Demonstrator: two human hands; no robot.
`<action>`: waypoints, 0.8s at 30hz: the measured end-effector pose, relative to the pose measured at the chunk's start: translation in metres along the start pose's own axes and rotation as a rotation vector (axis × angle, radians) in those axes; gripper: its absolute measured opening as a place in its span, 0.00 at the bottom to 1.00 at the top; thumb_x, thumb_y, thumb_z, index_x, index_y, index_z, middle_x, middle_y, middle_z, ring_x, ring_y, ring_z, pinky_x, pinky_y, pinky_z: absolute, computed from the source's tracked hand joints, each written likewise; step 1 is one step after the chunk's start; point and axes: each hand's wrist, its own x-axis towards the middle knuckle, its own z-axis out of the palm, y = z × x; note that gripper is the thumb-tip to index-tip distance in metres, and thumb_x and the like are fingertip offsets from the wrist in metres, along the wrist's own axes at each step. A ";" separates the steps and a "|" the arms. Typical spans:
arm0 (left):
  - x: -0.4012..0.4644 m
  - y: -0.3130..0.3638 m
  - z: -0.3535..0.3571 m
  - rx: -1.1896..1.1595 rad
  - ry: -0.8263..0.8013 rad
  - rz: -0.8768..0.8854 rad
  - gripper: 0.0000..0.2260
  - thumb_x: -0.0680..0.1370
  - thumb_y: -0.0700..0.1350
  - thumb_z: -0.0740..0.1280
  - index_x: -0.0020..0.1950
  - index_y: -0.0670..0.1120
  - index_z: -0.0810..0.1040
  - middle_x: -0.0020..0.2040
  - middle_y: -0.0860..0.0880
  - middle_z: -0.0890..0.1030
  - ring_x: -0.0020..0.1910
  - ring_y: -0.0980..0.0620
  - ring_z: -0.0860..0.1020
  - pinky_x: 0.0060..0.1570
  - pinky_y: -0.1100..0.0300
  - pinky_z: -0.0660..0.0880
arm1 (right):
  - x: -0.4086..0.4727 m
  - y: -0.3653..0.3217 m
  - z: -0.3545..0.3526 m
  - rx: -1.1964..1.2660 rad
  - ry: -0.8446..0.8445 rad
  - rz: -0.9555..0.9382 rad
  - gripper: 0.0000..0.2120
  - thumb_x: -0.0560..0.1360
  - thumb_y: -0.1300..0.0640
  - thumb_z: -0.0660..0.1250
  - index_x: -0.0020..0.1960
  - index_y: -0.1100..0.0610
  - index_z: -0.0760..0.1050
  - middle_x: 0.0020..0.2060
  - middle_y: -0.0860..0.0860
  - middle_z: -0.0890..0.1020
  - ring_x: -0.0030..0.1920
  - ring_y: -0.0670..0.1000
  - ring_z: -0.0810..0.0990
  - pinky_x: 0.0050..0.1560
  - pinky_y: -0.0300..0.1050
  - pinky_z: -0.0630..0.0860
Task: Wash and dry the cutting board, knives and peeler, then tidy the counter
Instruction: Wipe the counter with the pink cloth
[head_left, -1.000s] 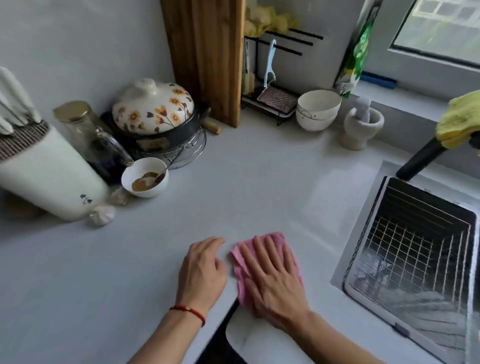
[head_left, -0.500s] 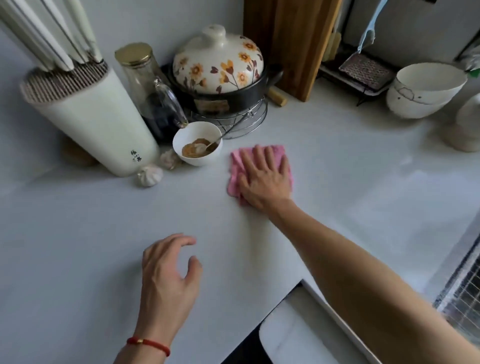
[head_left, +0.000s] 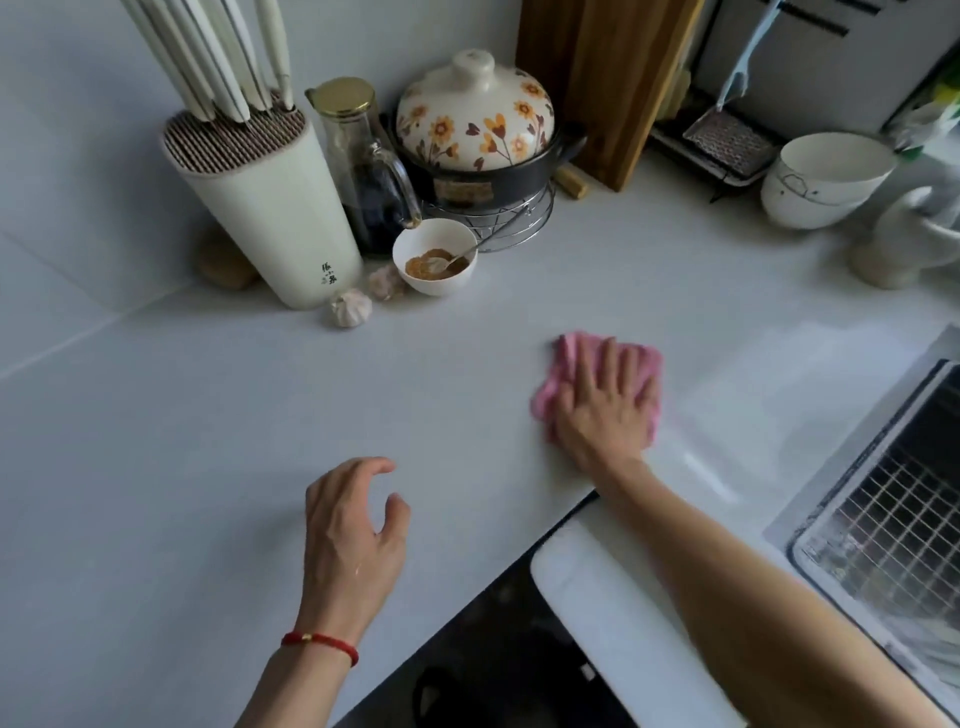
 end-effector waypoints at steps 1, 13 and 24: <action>-0.003 0.002 0.000 0.003 -0.018 0.018 0.12 0.77 0.36 0.69 0.60 0.44 0.80 0.60 0.48 0.80 0.64 0.45 0.72 0.63 0.60 0.65 | -0.038 -0.033 0.013 0.016 -0.022 -0.163 0.30 0.82 0.42 0.47 0.83 0.44 0.46 0.82 0.55 0.51 0.82 0.58 0.43 0.77 0.67 0.44; -0.006 0.088 0.059 0.031 -0.282 0.285 0.15 0.80 0.42 0.66 0.67 0.44 0.77 0.65 0.45 0.79 0.69 0.43 0.69 0.67 0.48 0.70 | -0.109 0.102 -0.016 -0.062 -0.050 -0.178 0.32 0.85 0.48 0.57 0.83 0.61 0.51 0.81 0.62 0.52 0.82 0.63 0.45 0.80 0.61 0.47; -0.058 0.162 0.132 0.003 -0.593 0.608 0.16 0.80 0.44 0.66 0.67 0.47 0.76 0.64 0.49 0.78 0.68 0.49 0.68 0.66 0.56 0.68 | -0.301 0.233 -0.050 -0.166 0.091 0.191 0.33 0.74 0.63 0.72 0.77 0.64 0.66 0.76 0.62 0.66 0.77 0.64 0.64 0.76 0.62 0.63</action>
